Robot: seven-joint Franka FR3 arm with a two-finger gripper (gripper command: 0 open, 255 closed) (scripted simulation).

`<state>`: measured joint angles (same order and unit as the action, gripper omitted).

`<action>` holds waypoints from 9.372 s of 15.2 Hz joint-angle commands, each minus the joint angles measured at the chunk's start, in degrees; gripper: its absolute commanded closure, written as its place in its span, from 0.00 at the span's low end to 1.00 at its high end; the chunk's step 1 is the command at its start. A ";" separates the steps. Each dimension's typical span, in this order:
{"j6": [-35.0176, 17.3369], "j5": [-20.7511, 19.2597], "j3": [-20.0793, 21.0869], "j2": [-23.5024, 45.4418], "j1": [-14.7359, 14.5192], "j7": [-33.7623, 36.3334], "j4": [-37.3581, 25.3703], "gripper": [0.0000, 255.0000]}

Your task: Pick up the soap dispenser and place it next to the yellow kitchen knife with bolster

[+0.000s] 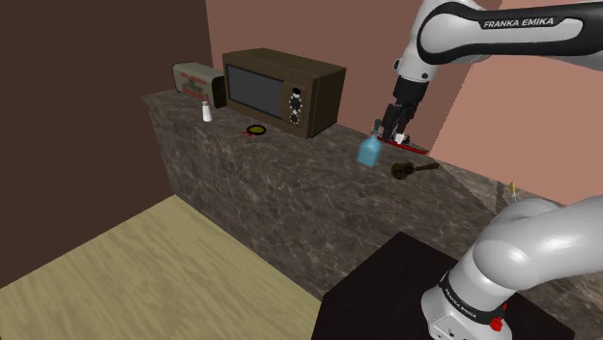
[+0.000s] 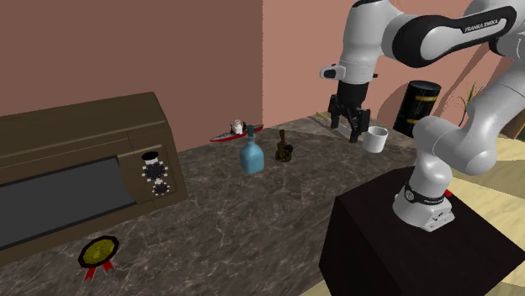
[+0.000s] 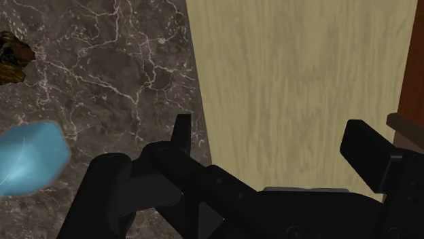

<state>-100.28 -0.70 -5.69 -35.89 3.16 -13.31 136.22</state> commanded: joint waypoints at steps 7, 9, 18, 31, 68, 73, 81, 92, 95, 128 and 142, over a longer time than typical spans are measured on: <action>-5.92 -3.25 -6.41 14.17 1.50 -9.71 -7.75 0.00; -7.11 -3.44 -7.85 18.10 1.79 -12.14 -10.41 0.00; -10.04 -1.19 -12.83 37.06 3.81 -23.26 -25.96 0.00; -8.14 4.52 -13.95 61.12 10.04 -33.96 -51.23 0.00; -2.03 4.27 -14.22 60.37 10.44 -34.27 -56.66 1.00; 1.87 4.29 -14.30 60.47 10.75 -34.40 -60.69 1.00; 3.81 2.19 -16.10 52.57 11.92 -37.83 -55.24 1.00; 7.00 -2.42 -20.25 39.26 15.67 -46.18 -46.62 1.00; 8.51 -3.49 -21.55 36.69 16.97 -48.88 -46.01 1.00; 5.13 -8.84 -29.83 26.64 25.06 -64.41 -35.55 1.00; -5.61 -9.78 -30.24 25.70 25.47 -63.15 -23.95 1.00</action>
<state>-105.10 -10.35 -35.87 -10.04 28.55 -76.48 111.41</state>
